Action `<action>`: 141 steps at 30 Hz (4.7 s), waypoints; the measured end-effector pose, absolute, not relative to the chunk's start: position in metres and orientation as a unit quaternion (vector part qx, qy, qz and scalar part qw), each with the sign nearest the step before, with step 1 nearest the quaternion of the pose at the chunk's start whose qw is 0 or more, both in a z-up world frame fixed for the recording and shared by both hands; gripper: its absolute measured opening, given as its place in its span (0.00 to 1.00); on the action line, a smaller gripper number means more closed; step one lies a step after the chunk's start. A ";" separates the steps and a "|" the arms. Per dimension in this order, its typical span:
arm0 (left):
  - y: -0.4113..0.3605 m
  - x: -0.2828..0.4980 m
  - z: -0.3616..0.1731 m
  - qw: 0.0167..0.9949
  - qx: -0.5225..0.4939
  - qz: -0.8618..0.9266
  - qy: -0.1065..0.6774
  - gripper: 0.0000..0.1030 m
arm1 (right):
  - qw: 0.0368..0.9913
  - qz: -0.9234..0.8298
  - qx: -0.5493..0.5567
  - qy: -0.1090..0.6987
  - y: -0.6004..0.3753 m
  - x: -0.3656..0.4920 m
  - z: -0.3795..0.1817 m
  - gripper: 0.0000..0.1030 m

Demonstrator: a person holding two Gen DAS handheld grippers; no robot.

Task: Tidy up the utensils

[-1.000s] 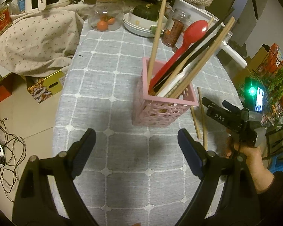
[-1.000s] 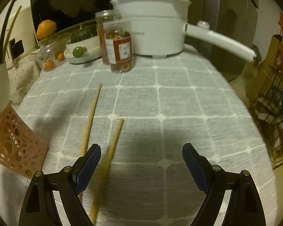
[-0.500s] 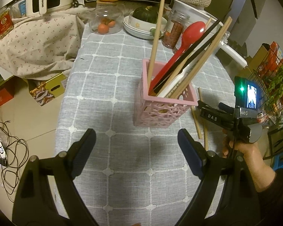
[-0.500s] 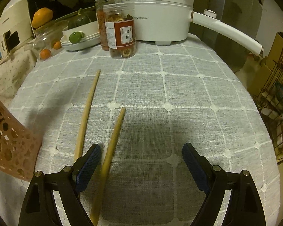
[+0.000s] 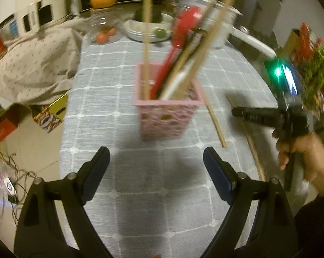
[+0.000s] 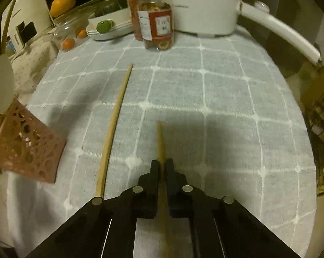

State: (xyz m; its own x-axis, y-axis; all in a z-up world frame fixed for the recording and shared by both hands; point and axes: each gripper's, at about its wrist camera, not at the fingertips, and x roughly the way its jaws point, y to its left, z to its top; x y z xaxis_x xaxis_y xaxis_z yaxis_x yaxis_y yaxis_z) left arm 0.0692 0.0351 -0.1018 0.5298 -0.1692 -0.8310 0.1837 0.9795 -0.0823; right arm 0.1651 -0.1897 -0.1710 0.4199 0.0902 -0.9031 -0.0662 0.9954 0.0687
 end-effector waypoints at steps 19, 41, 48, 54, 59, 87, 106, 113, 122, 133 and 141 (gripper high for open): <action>-0.154 0.144 -0.135 0.875 0.070 -0.061 0.476 0.85 | 0.846 0.011 0.132 0.516 -0.341 0.134 -0.128 0.05; -0.128 0.257 -0.177 0.854 -0.044 0.063 0.515 0.58 | 0.840 0.057 0.172 0.511 -0.347 0.138 -0.122 0.06; -0.141 0.243 -0.174 0.850 -0.017 0.022 0.526 0.10 | 0.846 0.058 0.170 0.502 -0.345 0.133 -0.115 0.06; -0.155 0.213 -0.166 0.852 0.003 -0.016 0.524 0.06 | 0.862 0.057 0.159 0.479 -0.345 0.116 -0.095 0.06; -0.169 0.164 -0.140 0.864 0.018 -0.082 0.496 0.06 | 0.878 0.056 0.147 0.453 -0.344 0.096 -0.076 0.06; -0.026 0.006 0.035 0.938 -0.044 -0.241 0.245 0.06 | 0.958 0.094 0.041 0.267 -0.249 -0.001 0.038 0.06; 0.060 0.038 0.062 0.976 -0.126 -0.152 0.096 0.06 | 0.956 0.178 0.058 0.225 -0.181 0.021 0.067 0.06; 0.056 0.067 0.029 0.986 -0.074 -0.107 0.105 0.07 | 0.955 0.183 0.074 0.222 -0.182 0.028 0.071 0.06; 0.052 0.089 0.006 0.986 -0.052 -0.090 0.130 0.06 | 0.950 0.183 0.078 0.239 -0.183 0.037 0.062 0.06; 0.043 0.103 -0.015 0.984 -0.018 -0.083 0.154 0.07 | 0.948 0.184 0.075 0.248 -0.179 0.041 0.056 0.06; 0.047 0.105 -0.012 0.973 -0.048 -0.103 0.199 0.47 | 0.947 0.190 0.085 0.246 -0.177 0.044 0.059 0.06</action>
